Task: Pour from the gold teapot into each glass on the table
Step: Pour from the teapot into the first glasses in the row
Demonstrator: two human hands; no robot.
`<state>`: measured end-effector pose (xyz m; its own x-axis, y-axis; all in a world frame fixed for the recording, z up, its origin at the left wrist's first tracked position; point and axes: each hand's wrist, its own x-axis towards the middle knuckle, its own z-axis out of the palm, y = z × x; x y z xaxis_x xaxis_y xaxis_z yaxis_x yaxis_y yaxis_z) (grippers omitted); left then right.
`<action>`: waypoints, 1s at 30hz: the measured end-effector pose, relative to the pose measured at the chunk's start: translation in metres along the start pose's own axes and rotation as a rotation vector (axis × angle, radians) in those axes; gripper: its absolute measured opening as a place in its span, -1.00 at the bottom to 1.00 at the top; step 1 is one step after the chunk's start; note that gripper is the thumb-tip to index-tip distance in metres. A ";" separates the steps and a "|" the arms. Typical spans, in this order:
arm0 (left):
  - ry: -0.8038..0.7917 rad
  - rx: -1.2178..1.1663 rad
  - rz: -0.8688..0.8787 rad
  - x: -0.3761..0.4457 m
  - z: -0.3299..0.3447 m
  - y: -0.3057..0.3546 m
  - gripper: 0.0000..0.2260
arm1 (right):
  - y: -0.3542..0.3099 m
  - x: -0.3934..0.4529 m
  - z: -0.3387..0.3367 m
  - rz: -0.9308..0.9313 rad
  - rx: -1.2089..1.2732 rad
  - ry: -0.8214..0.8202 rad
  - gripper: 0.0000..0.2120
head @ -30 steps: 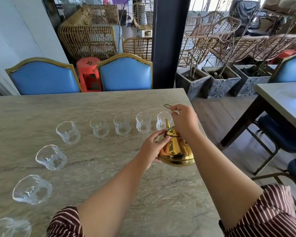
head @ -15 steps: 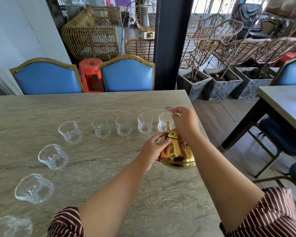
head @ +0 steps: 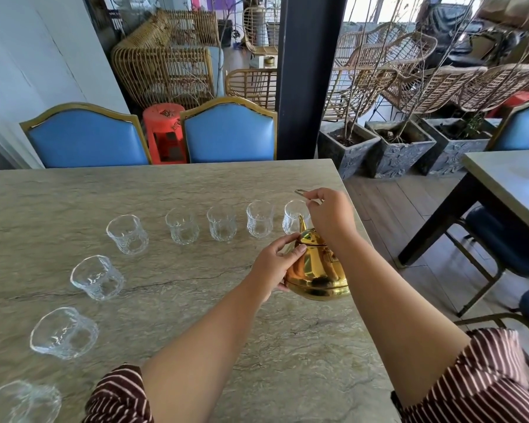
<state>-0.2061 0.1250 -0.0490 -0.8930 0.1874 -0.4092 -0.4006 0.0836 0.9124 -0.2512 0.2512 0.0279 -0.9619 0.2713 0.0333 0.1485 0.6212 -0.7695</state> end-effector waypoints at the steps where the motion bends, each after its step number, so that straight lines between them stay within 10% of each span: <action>1: -0.002 0.004 0.003 0.000 0.000 0.000 -0.64 | 0.000 0.000 -0.001 -0.001 0.000 0.000 -0.74; 30: -0.001 0.172 0.144 0.005 0.005 -0.015 -0.61 | 0.018 -0.030 -0.002 0.021 0.071 0.096 -0.76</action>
<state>-0.2034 0.1296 -0.0643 -0.9382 0.2107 -0.2746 -0.2277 0.2220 0.9481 -0.2190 0.2562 0.0146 -0.9321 0.3544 0.0751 0.1481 0.5622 -0.8136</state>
